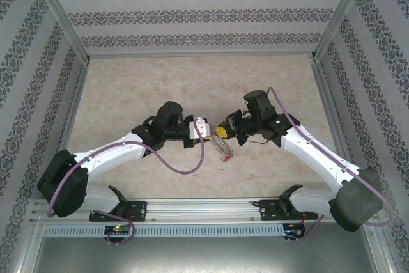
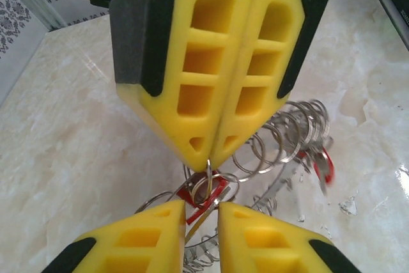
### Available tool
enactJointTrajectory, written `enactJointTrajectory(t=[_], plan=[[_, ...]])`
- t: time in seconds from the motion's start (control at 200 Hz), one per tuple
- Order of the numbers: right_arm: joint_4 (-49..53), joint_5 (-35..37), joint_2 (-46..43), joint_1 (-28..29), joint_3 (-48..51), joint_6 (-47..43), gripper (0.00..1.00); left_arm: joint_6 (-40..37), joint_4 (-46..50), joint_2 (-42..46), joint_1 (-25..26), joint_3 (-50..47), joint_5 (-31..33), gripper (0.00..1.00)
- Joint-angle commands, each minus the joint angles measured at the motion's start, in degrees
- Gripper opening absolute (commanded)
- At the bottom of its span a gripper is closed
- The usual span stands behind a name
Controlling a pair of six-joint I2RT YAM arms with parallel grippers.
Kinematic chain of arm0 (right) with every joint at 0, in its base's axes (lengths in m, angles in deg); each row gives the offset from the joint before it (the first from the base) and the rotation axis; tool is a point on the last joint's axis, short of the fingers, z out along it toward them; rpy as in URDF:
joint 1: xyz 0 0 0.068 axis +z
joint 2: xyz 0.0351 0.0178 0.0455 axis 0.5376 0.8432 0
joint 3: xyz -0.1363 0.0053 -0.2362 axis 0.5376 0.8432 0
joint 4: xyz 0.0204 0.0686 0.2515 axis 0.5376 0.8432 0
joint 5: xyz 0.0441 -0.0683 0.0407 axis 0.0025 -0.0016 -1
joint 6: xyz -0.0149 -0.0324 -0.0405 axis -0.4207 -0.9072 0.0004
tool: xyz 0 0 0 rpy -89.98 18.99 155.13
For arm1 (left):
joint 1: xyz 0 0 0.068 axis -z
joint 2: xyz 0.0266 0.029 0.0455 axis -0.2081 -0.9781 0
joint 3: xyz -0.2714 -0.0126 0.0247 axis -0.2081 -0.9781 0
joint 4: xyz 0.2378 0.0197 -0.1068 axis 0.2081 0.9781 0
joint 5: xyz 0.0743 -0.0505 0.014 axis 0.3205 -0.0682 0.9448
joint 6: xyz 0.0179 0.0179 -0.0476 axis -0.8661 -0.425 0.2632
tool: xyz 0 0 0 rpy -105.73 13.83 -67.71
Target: Put the keys on the keyring
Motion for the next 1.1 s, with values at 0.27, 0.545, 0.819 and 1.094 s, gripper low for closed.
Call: enactJointTrajectory(t=[0.27,0.545,0.819,1.094], plan=[[-3.6,0.1,0.2,0.6,-0.5,1.7,0.00,-5.3,3.0,-1.6,2.4,2.0,-0.8,0.09],[-3.4,-0.3,-0.6,0.3,-0.5,2.2,0.00,-3.5,6.8,-5.1,2.4,3.8,7.6,0.00],[-3.0,-0.2,-2.6,-1.0,1.1,2.4,0.00,-3.5,10.8,-6.1,1.5,5.0,9.3,0.00],[-3.7,-0.4,-3.4,-1.9,1.7,2.7,0.00,-2.2,7.3,-2.6,0.6,2.8,8.5,0.35]])
